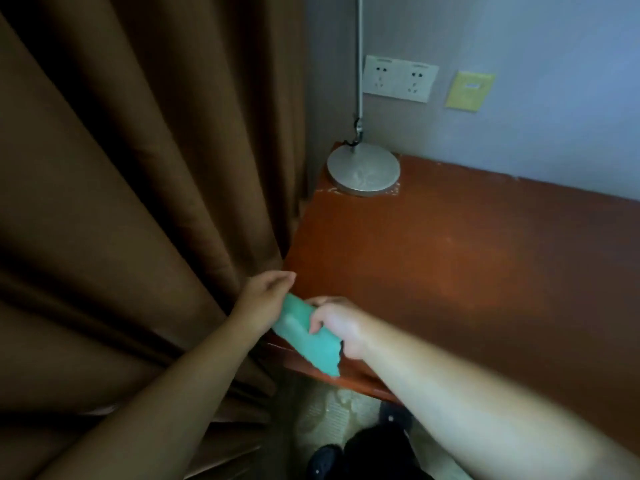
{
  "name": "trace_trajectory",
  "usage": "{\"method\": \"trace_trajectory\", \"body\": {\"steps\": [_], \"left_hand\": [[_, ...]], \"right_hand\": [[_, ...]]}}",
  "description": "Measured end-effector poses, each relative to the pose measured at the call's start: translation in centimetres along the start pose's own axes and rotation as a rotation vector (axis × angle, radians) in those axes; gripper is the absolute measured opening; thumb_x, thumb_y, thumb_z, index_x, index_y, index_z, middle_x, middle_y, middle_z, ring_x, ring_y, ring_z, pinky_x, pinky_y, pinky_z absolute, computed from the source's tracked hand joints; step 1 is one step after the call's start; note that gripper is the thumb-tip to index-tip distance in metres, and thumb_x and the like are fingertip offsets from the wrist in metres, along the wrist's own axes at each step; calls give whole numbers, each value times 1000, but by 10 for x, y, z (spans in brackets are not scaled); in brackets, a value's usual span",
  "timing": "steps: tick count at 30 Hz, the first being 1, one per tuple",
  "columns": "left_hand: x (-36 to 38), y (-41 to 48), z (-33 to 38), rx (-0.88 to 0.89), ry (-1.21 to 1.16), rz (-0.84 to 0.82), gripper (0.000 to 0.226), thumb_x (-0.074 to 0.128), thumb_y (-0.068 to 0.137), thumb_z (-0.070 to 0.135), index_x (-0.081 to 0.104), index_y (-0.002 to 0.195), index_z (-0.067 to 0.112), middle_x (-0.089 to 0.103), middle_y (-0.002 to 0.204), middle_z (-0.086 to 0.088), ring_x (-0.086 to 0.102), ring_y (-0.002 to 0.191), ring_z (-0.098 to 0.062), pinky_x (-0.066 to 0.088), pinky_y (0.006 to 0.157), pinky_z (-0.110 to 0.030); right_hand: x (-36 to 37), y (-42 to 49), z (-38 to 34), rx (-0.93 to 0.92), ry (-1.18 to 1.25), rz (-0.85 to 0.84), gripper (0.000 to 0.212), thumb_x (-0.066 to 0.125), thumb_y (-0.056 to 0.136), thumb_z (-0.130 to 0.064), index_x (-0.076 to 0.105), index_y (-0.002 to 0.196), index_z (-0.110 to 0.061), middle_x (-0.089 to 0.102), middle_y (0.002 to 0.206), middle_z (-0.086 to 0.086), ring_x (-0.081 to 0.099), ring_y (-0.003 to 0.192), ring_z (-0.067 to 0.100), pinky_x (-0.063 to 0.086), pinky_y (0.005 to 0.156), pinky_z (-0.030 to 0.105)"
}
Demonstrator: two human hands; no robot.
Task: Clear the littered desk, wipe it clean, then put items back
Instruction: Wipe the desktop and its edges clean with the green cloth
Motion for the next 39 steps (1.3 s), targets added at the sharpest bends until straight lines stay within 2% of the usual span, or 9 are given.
{"method": "trace_trajectory", "body": {"steps": [4, 7, 13, 18, 25, 29, 31, 36, 39], "left_hand": [[45, -10, 24, 8, 40, -277, 7, 62, 89, 25, 65, 94, 20, 66, 98, -6, 62, 82, -15, 50, 69, -27], [77, -21, 39, -6, 110, -499, 27, 72, 80, 18, 60, 103, 23, 66, 101, -2, 66, 89, -18, 54, 67, -29], [146, -49, 73, 104, 306, -581, 49, 75, 75, 3, 54, 115, 22, 62, 107, 1, 63, 98, -15, 56, 79, -28], [239, -79, 87, 48, 217, -673, 47, 76, 72, 0, 55, 111, 17, 63, 108, -8, 64, 97, -22, 56, 83, -36], [402, -164, 86, -223, 217, -1143, 43, 76, 72, 10, 64, 112, 3, 68, 111, -16, 66, 101, -30, 51, 91, -39], [474, -205, 82, -255, 141, -1207, 27, 69, 74, 4, 67, 101, 4, 71, 94, -15, 65, 71, -20, 48, 61, -24], [499, -220, 79, -306, 106, -1207, 12, 58, 85, -2, 67, 92, 3, 70, 76, -10, 61, 50, -13, 41, 40, -17], [534, -230, 74, -404, 68, -1253, 14, 66, 81, 0, 64, 95, 4, 71, 75, -8, 63, 52, -12, 43, 38, -15], [546, -226, 77, -486, 63, -1353, 52, 92, 48, 19, 70, 93, 5, 69, 75, -8, 61, 50, -11, 41, 34, -14]], "right_hand": [[-66, -40, -8, -90, -50, 131, 46, 53, 73, 8, 65, 108, -18, 67, 91, 8, 65, 79, 25, 54, 66, 31], [-111, -70, -1, -118, -52, 218, 45, 59, 72, 5, 67, 104, -24, 65, 107, 4, 65, 94, 23, 57, 76, 32], [-179, -122, 34, -106, -226, 281, 62, 74, 75, -10, 51, 132, -21, 54, 130, 0, 53, 116, 18, 47, 99, 32], [-241, -180, 85, -70, -116, 286, 28, 70, 80, -10, 62, 107, -11, 67, 107, 5, 64, 98, 19, 52, 88, 32], [-360, -286, 181, -82, -84, 538, 40, 75, 70, -1, 54, 100, -18, 62, 99, 4, 62, 89, 21, 50, 73, 32], [-405, -337, 222, -106, -233, 757, 67, 84, 63, -9, 53, 121, -20, 57, 114, -1, 58, 102, 16, 51, 86, 32], [-417, -357, 238, -101, -218, 785, 56, 82, 64, -8, 58, 114, -17, 60, 105, -3, 60, 97, 15, 53, 81, 31], [-437, -372, 276, -134, 432, 575, 23, 63, 77, -8, 65, 99, -13, 68, 99, 6, 63, 95, 23, 49, 76, 33], [-452, -367, 284, -164, 500, 638, 32, 52, 84, 7, 63, 101, -18, 67, 106, 8, 63, 101, 26, 52, 77, 34]]}}
Point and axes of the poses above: each hand's wrist, its own y-axis towards the middle knuckle, its own x-axis out of the palm, z = x × y, the point moved 3 cm from there along y, towards the middle knuckle
